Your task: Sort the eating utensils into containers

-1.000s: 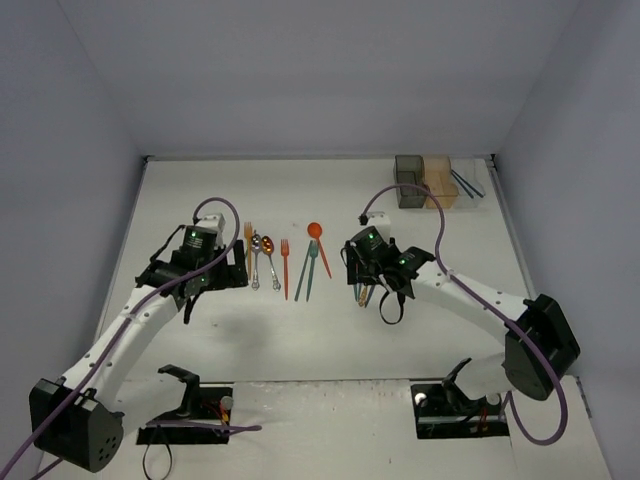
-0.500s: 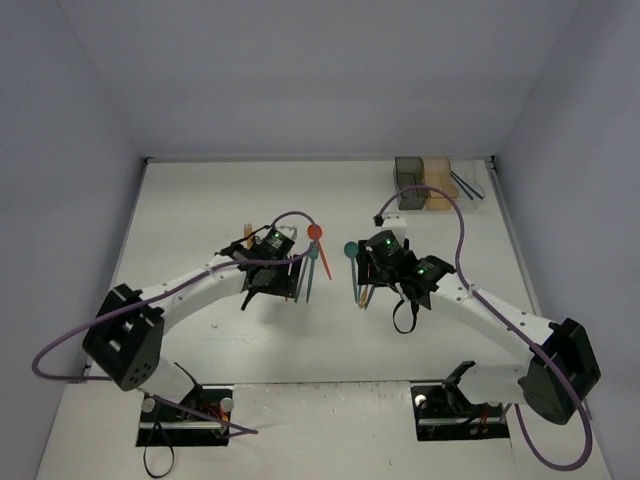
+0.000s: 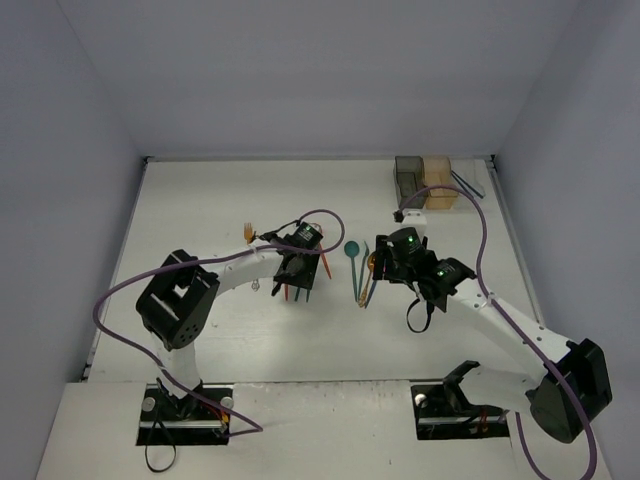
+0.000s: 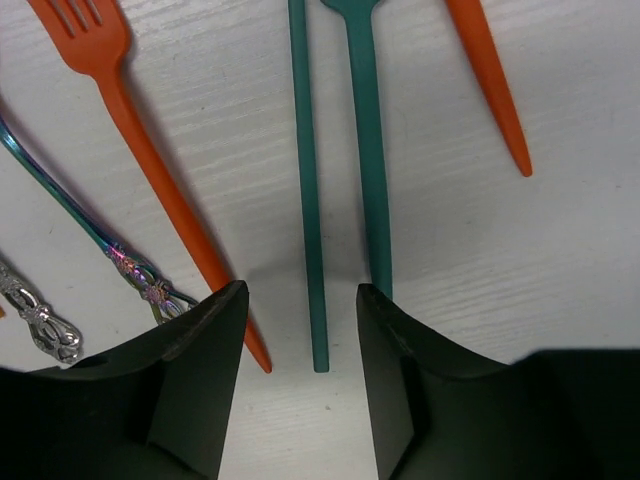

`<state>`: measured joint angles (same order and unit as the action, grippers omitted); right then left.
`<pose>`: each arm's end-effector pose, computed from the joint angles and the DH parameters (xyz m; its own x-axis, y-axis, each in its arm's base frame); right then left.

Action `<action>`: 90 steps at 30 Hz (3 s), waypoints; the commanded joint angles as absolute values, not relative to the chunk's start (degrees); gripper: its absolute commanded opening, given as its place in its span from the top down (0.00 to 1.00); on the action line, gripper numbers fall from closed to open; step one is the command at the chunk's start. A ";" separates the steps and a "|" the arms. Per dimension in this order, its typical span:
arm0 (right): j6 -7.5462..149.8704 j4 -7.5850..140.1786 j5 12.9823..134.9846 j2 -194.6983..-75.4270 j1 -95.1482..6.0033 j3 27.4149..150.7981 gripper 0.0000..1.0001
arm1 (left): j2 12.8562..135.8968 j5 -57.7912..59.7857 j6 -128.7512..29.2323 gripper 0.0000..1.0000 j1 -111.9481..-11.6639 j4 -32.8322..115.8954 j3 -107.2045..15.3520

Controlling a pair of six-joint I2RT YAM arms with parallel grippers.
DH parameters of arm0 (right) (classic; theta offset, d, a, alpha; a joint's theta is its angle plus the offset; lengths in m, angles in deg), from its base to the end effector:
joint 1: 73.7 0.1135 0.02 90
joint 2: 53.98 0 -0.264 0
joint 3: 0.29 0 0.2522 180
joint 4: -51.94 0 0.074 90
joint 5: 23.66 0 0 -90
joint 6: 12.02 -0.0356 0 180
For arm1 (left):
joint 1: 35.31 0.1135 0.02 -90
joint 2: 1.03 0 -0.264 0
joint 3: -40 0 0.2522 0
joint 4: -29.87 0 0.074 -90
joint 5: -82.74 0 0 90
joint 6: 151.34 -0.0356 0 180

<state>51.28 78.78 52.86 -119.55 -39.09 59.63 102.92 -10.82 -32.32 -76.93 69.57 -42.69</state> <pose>0.2133 0.1371 0.2707 -0.5704 0.1372 -0.8098 -0.1502 0.9519 0.2671 0.2794 -0.2453 0.1825 -0.8822 0.1361 -0.4508 0.2429 0.9517 -0.1880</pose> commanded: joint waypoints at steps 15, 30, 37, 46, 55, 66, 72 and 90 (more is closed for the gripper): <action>51.71 77.35 55.60 -115.37 -40.00 58.05 0.41 | 108.61 -9.20 -31.98 0.97 -76.21 67.84 -47.29; 55.55 76.22 66.93 -117.55 -35.85 70.43 0.39 | 89.68 -3.96 -18.99 1.00 -73.94 59.79 -48.29; 57.16 72.56 68.59 -120.58 -33.85 76.62 0.38 | 83.68 1.76 -6.53 1.00 -73.66 47.80 -48.43; 58.53 69.55 69.33 -124.98 -33.29 80.62 0.38 | 82.71 3.83 3.67 1.00 -74.14 38.20 -47.51; 59.00 68.07 67.56 -126.12 -33.27 80.71 0.49 | 82.03 3.73 5.83 1.00 -74.78 36.87 -46.41; 59.98 67.66 66.07 -126.03 -33.21 80.62 0.90 | 82.31 4.38 6.93 1.00 -75.12 36.87 -45.83; 60.91 68.00 62.65 -125.16 -33.40 79.54 1.00 | 81.71 3.94 6.50 0.77 -75.00 36.87 -43.82; 73.32 85.36 63.54 -132.45 -59.97 85.19 1.00 | 67.07 -9.67 -25.74 0.31 -61.15 71.85 -42.09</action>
